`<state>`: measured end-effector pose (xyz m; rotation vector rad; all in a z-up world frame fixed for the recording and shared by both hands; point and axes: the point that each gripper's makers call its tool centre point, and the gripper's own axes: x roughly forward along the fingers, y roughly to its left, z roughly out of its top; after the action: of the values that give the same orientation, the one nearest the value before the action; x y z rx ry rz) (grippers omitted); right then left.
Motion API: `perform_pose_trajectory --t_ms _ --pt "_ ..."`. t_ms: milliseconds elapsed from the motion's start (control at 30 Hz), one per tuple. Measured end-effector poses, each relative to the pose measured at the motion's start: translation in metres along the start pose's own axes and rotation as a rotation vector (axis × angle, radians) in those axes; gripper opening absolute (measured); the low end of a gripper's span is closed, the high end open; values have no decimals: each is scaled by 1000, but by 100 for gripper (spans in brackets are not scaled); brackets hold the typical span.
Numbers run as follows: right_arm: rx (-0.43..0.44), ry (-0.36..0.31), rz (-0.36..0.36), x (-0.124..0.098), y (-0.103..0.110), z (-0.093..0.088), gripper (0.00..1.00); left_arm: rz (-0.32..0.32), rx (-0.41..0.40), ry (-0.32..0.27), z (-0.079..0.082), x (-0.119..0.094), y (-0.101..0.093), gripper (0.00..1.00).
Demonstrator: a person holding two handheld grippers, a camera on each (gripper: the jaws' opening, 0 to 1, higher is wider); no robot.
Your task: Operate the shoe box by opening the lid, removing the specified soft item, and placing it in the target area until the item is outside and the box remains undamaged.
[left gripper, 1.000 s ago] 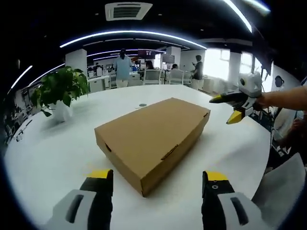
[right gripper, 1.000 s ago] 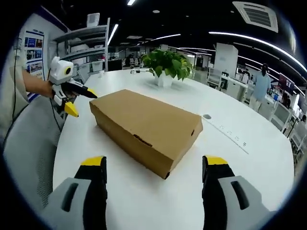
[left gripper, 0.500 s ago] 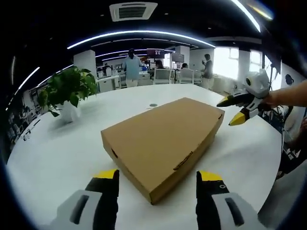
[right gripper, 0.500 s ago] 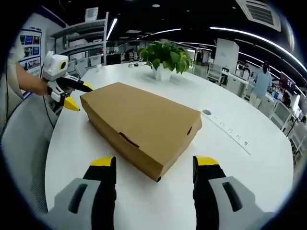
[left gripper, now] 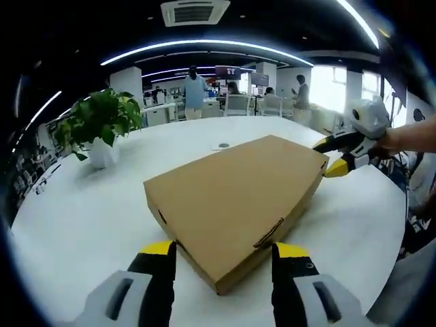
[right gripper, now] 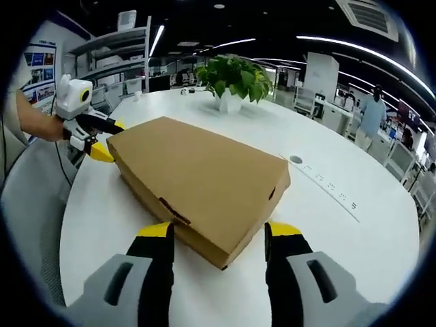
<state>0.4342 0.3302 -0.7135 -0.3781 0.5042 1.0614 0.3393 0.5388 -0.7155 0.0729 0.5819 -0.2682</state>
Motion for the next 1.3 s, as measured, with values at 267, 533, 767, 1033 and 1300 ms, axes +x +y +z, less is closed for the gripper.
perform_pose_trajectory --t_ms 267,533,767,1033,1300 --pt "-3 -4 -5 1 4 1 47 -5 3 1 0 1 0 56" --pt "17 -22 -28 2 11 3 46 -16 15 16 0 1 8 56" --pt "41 -25 -50 3 18 5 46 -37 31 27 -1 0 16 55" --pt "90 -30 -71 3 29 7 46 -75 54 47 -3 -3 25 54" --pt "136 -27 -96 4 44 9 45 -102 69 70 -6 -10 33 53"
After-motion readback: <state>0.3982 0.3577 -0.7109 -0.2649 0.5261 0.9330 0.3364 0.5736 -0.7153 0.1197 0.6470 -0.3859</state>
